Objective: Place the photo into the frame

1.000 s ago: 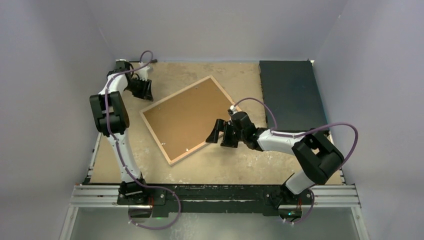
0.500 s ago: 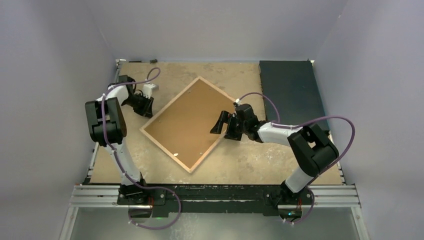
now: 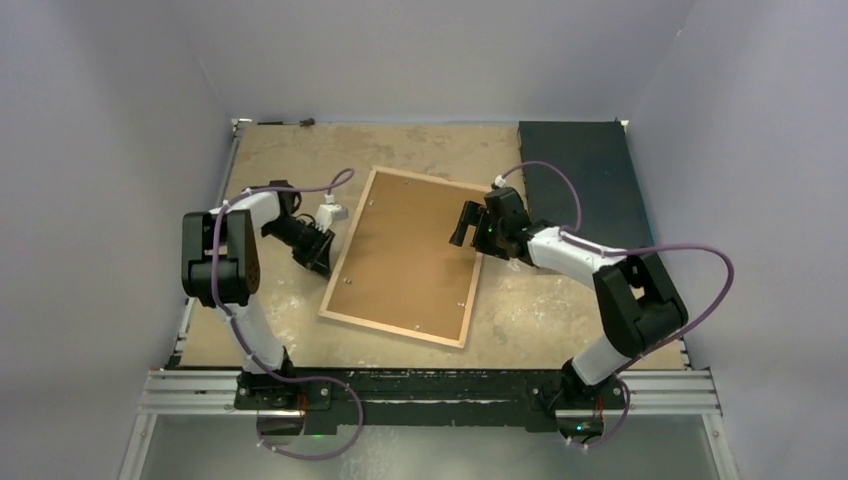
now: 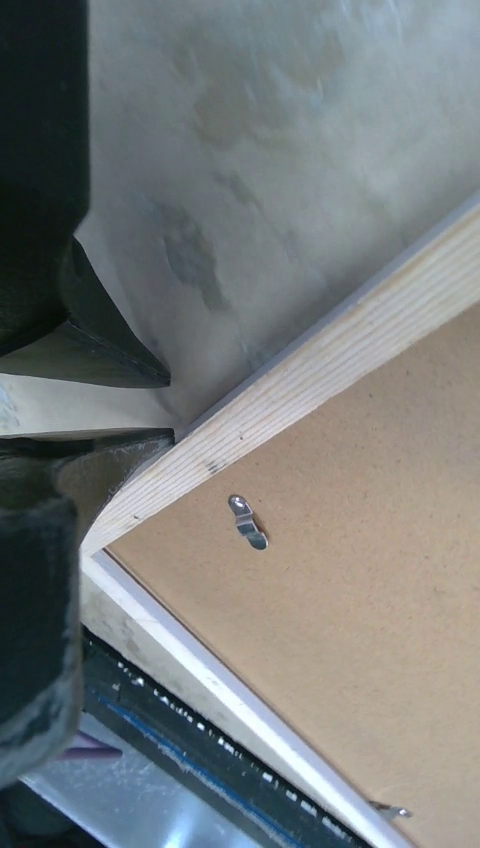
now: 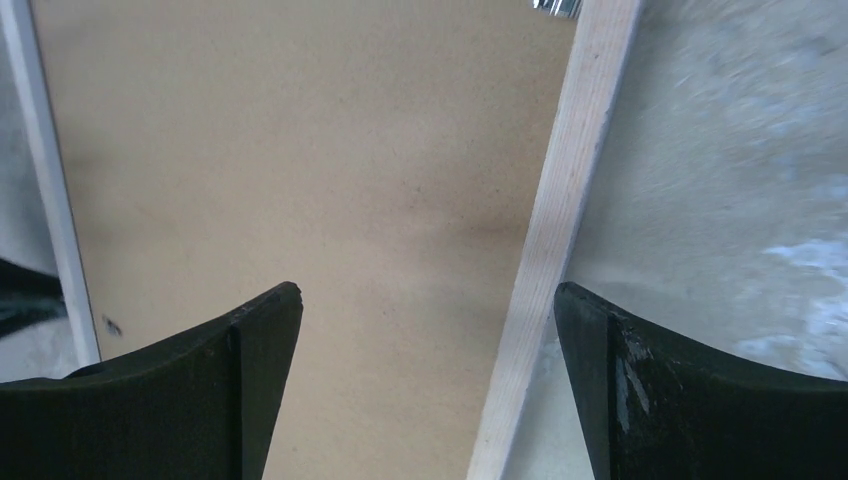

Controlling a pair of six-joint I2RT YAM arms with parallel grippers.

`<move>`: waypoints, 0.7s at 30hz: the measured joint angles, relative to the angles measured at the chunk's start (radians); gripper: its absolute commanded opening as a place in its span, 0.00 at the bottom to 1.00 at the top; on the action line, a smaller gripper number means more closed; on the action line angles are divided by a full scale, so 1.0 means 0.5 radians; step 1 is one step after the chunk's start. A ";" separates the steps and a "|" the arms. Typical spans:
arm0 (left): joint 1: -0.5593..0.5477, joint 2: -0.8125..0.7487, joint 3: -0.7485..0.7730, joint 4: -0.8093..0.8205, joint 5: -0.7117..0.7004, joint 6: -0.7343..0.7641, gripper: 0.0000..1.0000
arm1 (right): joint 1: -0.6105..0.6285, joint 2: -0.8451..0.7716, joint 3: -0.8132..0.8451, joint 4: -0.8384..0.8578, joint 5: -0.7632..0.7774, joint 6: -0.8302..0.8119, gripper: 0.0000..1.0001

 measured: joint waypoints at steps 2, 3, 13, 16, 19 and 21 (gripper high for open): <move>-0.032 -0.006 -0.021 -0.015 0.031 0.001 0.23 | 0.000 -0.063 0.021 -0.039 0.112 -0.011 0.99; -0.045 -0.011 -0.035 -0.025 0.050 0.002 0.24 | 0.003 -0.132 0.018 -0.053 0.173 -0.021 0.99; 0.164 -0.010 -0.012 -0.235 0.212 0.065 0.36 | 0.378 -0.288 0.064 0.435 0.012 -0.125 0.96; 0.277 0.034 0.110 -0.304 0.294 0.098 0.39 | 0.574 -0.016 0.131 0.545 -0.146 -0.158 0.94; 0.286 0.058 0.156 -0.334 0.375 0.128 0.41 | 0.722 0.176 0.209 0.600 -0.248 -0.179 0.92; 0.247 0.081 0.157 -0.379 0.422 0.174 0.41 | 0.801 0.268 0.276 0.639 -0.304 -0.192 0.92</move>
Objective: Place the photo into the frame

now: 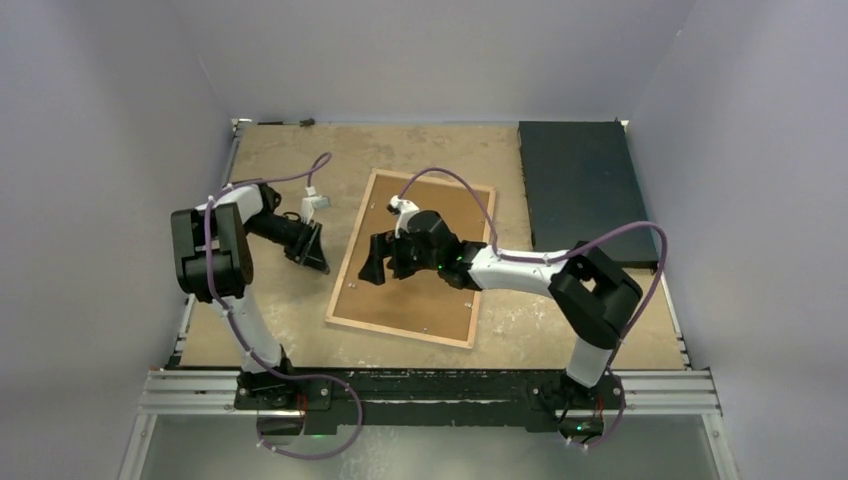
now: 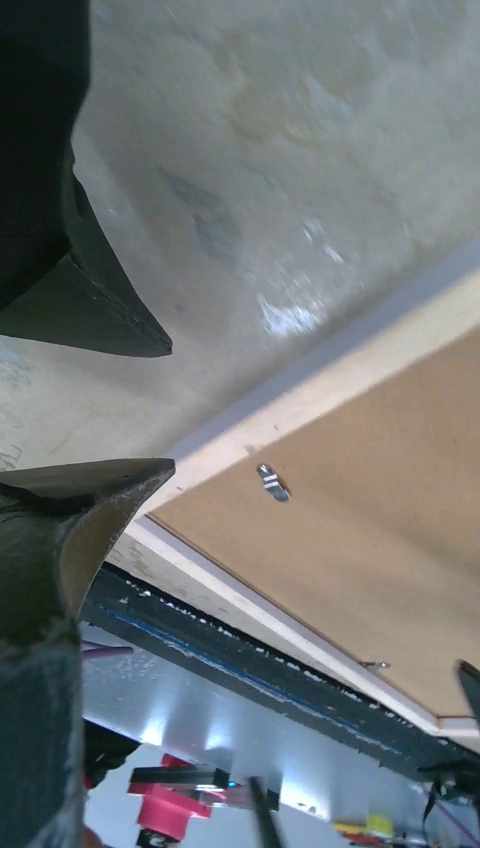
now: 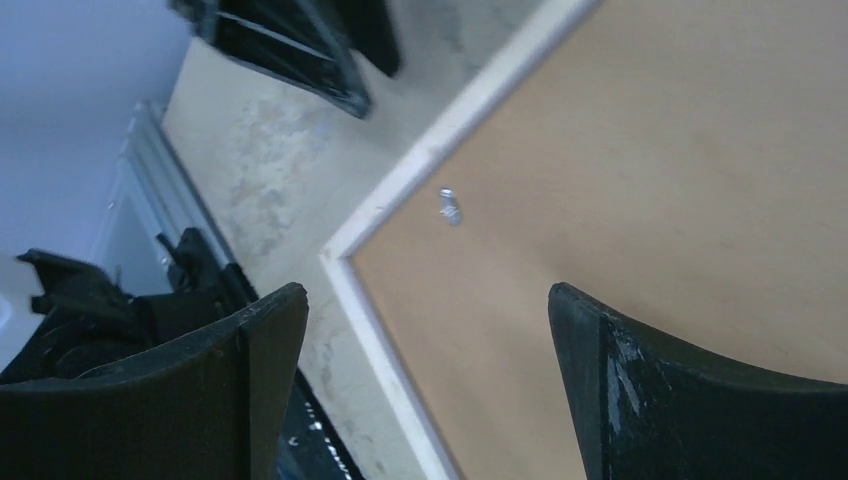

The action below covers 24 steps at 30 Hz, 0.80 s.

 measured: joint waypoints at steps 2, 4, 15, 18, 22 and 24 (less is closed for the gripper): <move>-0.056 0.034 -0.011 -0.013 0.027 0.024 0.38 | 0.052 0.059 0.052 0.061 -0.041 -0.002 0.91; -0.101 0.061 -0.036 -0.013 0.036 0.038 0.35 | 0.080 0.098 0.079 0.125 -0.071 -0.001 0.90; -0.154 0.179 -0.076 0.034 0.047 0.010 0.20 | 0.146 0.361 0.159 0.294 -0.153 0.005 0.90; -0.157 0.179 -0.076 0.041 0.049 -0.011 0.19 | 0.155 0.426 0.210 0.304 -0.172 0.004 0.89; -0.163 0.180 -0.077 0.041 0.050 -0.027 0.15 | 0.165 0.508 0.288 0.323 -0.198 0.000 0.89; -0.163 0.180 -0.078 0.040 0.050 -0.040 0.14 | 0.172 0.546 0.321 0.324 -0.201 -0.001 0.89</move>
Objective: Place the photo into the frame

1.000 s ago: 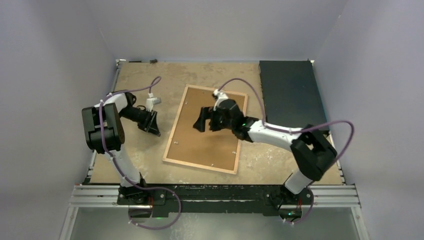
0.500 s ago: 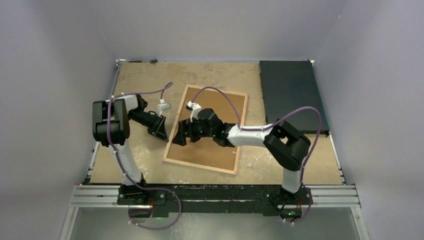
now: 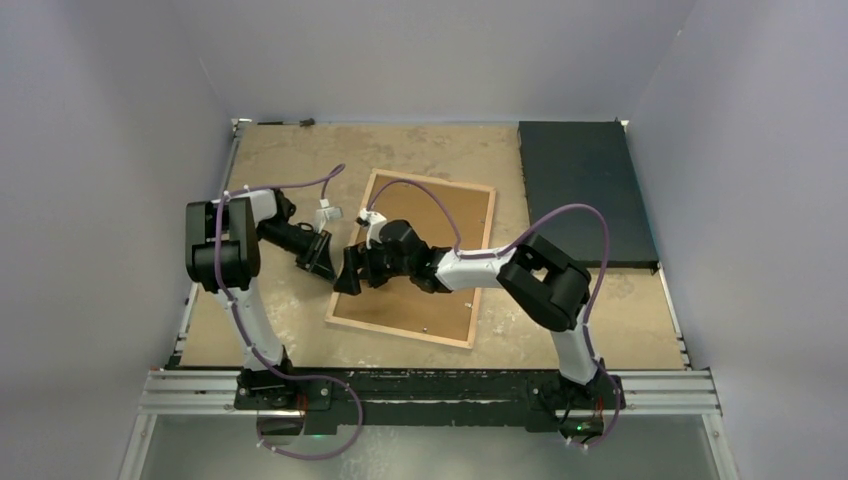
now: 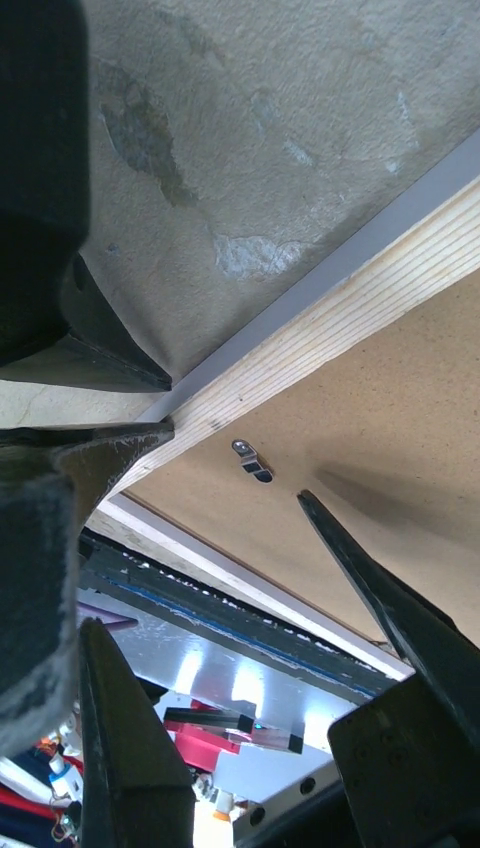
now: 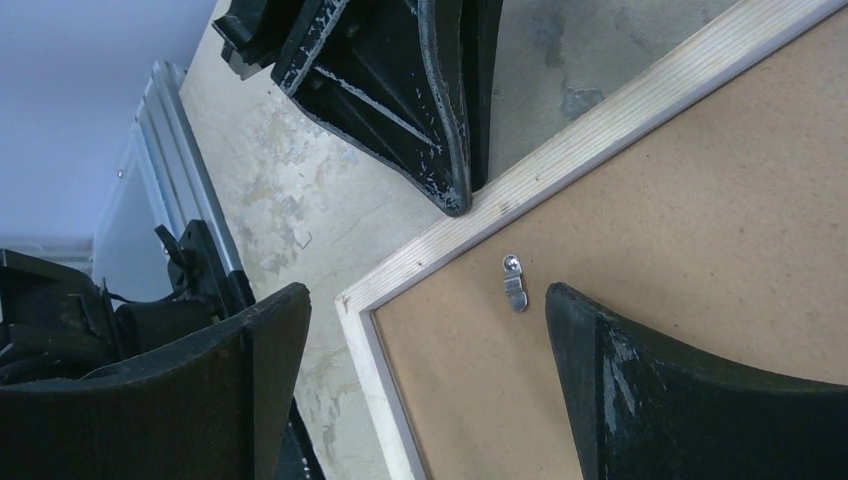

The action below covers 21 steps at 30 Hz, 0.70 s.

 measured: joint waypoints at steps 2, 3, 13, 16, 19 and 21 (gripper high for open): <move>0.000 0.000 -0.002 0.002 0.001 -0.016 0.13 | 0.008 0.034 0.024 -0.001 -0.002 -0.001 0.89; 0.000 0.000 -0.002 0.002 0.001 -0.018 0.12 | 0.012 0.050 0.032 0.001 -0.003 -0.002 0.89; 0.001 -0.002 -0.008 0.005 0.007 -0.038 0.09 | 0.050 0.089 0.037 0.024 -0.053 -0.001 0.89; 0.001 -0.004 -0.011 0.006 0.008 -0.039 0.08 | 0.068 0.089 0.037 0.027 -0.069 0.001 0.88; 0.000 -0.008 -0.012 0.006 0.008 -0.040 0.07 | 0.085 0.089 0.037 0.027 -0.098 0.002 0.88; 0.000 -0.010 -0.014 0.008 0.008 -0.046 0.07 | 0.098 0.089 0.037 0.027 -0.101 0.002 0.88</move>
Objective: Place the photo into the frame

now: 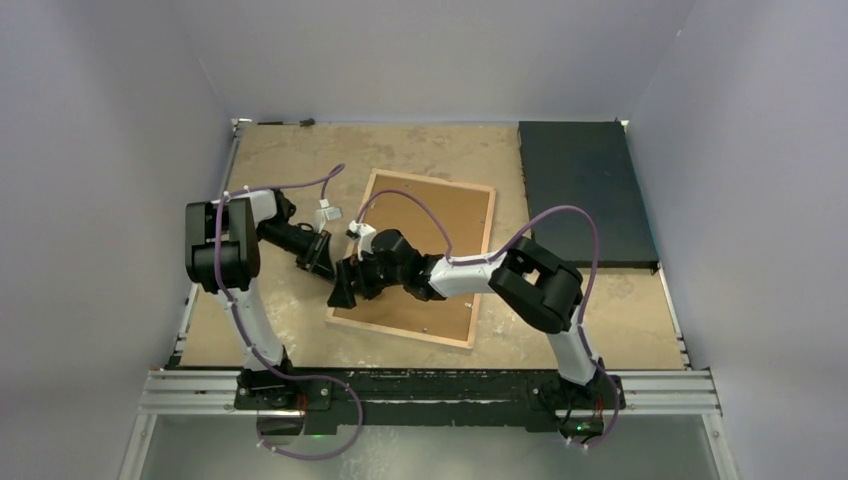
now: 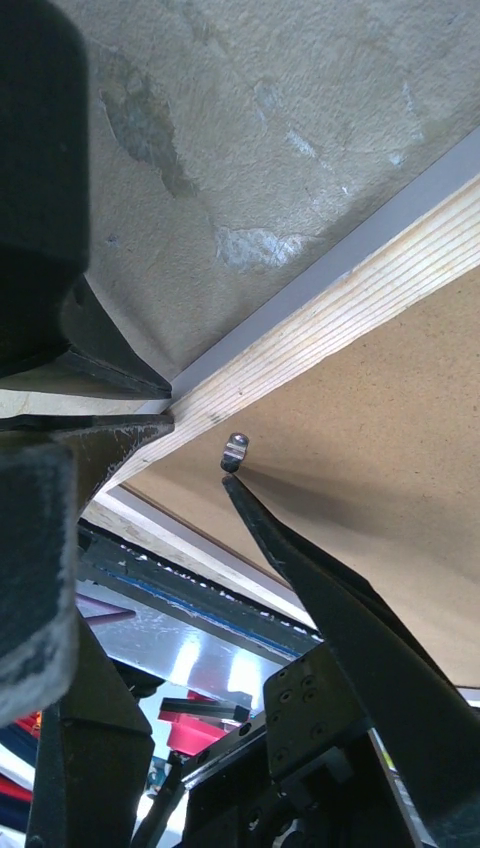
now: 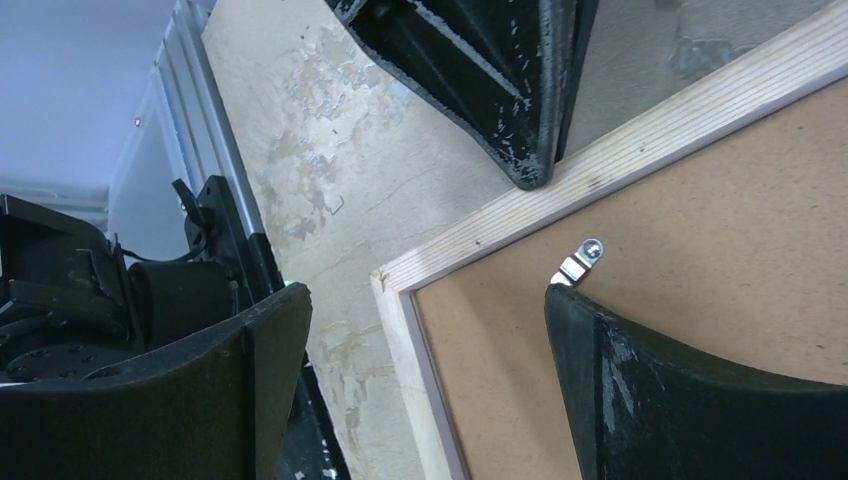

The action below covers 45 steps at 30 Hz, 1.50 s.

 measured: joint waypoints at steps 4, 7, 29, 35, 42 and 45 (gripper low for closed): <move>0.000 -0.002 0.000 0.000 0.000 -0.002 0.06 | 0.011 0.001 0.000 0.000 -0.002 0.000 0.88; 0.000 -0.008 -0.005 0.002 0.000 -0.002 0.06 | 0.014 0.012 0.002 0.000 -0.002 -0.001 0.89; -0.002 -0.017 -0.010 0.005 -0.001 -0.002 0.03 | -0.046 -0.219 -0.023 -0.089 -0.208 -0.085 0.89; -0.004 -0.024 -0.013 0.006 -0.005 -0.002 0.02 | -0.087 -0.168 -0.041 -0.059 -0.188 -0.087 0.89; -0.003 -0.032 -0.018 0.010 -0.005 -0.002 0.01 | -0.089 -0.007 -0.034 0.003 -0.144 -0.086 0.88; -0.004 -0.034 -0.019 0.011 -0.005 -0.001 0.01 | -0.089 0.004 -0.034 0.035 -0.144 -0.085 0.88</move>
